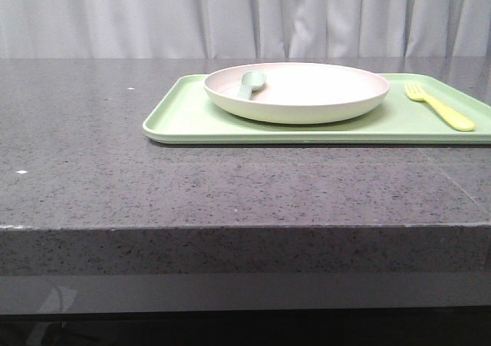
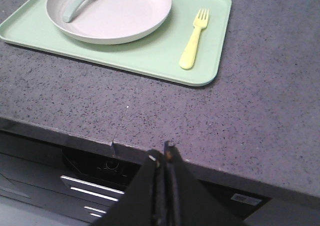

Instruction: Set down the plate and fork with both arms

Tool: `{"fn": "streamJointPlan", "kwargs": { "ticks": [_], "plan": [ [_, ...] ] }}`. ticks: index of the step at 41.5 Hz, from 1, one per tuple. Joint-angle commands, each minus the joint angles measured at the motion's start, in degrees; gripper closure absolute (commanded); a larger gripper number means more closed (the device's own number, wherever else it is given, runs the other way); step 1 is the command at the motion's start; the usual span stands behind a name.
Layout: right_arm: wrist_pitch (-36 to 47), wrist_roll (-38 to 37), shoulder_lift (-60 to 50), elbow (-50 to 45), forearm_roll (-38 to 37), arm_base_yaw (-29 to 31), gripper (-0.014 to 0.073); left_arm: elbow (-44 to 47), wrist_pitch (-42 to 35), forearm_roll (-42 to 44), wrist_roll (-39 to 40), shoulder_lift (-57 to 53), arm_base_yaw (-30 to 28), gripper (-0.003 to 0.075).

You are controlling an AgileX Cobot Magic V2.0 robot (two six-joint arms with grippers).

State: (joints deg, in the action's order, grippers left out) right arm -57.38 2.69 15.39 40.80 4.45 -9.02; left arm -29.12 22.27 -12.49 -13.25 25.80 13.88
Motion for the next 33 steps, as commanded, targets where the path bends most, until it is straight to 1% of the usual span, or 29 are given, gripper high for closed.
{"fn": "streamJointPlan", "kwargs": {
  "ticks": [1,4,8,13,15,19,21,31,33],
  "plan": [
    [3.9,0.5,0.7,1.2,-0.4,0.0,0.0662,6.3,-13.4,-1.3,0.1,-5.4,-5.6,0.0741],
    [3.9,0.5,0.7,1.2,-0.4,0.0,0.0662,11.3,-16.2,-1.3,0.1,-9.6,-8.5,0.0741],
    [3.9,0.5,0.7,1.2,-0.4,0.0,0.0662,15.7,-18.1,-1.3,0.1,-13.4,-10.5,0.0741],
    [3.9,0.5,0.7,1.2,-0.4,0.0,0.0662,19.1,-19.5,-2.8,0.2,-16.9,-11.2,0.0741],
    [3.9,0.5,0.7,1.2,-0.4,0.0,0.0662,20.4,-20.1,-2.2,2.3,-17.8,-11.3,0.0741],
    [3.9,0.5,0.7,1.2,-0.4,0.0,0.0662,22.6,-20.5,6.5,14.5,-20.8,-11.7,0.0741],
    [3.9,0.5,0.7,1.2,-0.4,0.0,0.0662,23.6,-20.6,10.4,18.8,-22.2,-12.0,0.0741],
    [3.9,0.5,0.7,1.2,-0.4,0.0,0.0662,28.2,-21.1,10.6,19.2,-27.6,-15.6,0.0741],
    [3.9,0.5,0.7,1.2,-0.4,0.0,0.0662,29.2,-22.8,10.6,19.2,-27.6,-16.0,0.074]
  ]
}}
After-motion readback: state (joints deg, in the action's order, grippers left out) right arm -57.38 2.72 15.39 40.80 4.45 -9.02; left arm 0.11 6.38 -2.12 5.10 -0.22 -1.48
